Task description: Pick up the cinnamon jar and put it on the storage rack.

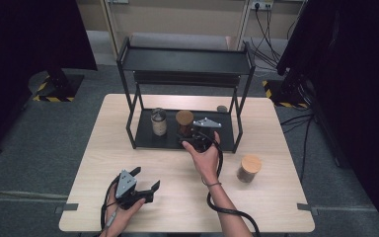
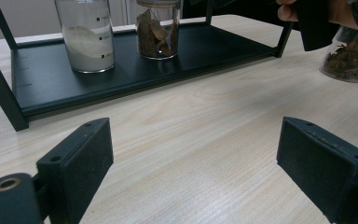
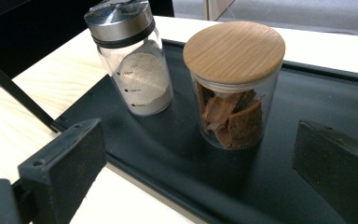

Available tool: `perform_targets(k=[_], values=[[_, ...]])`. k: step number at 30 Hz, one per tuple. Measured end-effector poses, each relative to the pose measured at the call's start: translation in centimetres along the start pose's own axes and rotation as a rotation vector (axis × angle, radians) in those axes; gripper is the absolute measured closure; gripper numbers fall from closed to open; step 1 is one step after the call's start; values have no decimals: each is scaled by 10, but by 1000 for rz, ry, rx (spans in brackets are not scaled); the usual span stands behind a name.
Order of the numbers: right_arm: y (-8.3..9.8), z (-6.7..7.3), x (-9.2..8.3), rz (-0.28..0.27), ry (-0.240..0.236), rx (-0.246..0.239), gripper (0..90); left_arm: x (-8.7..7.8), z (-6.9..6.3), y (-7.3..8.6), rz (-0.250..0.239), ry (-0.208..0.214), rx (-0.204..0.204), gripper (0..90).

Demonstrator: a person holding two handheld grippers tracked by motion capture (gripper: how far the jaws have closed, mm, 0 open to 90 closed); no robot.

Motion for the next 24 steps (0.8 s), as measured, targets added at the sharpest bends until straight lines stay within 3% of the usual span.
perform_targets(k=[24], values=[[27, -4, -14, 22, 12, -14, 33, 0, 0, 0, -2, -2, 1, 101]])
Point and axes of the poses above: each handheld gripper's, and its own axes: x roughly forward along the jaws, y roughly out of its underside, z roughly to its left, the point moved 5 cm from there along x, roughly forward along the jaws, and after that the axes turned 12 degrees about z, right-handed, at the moved point
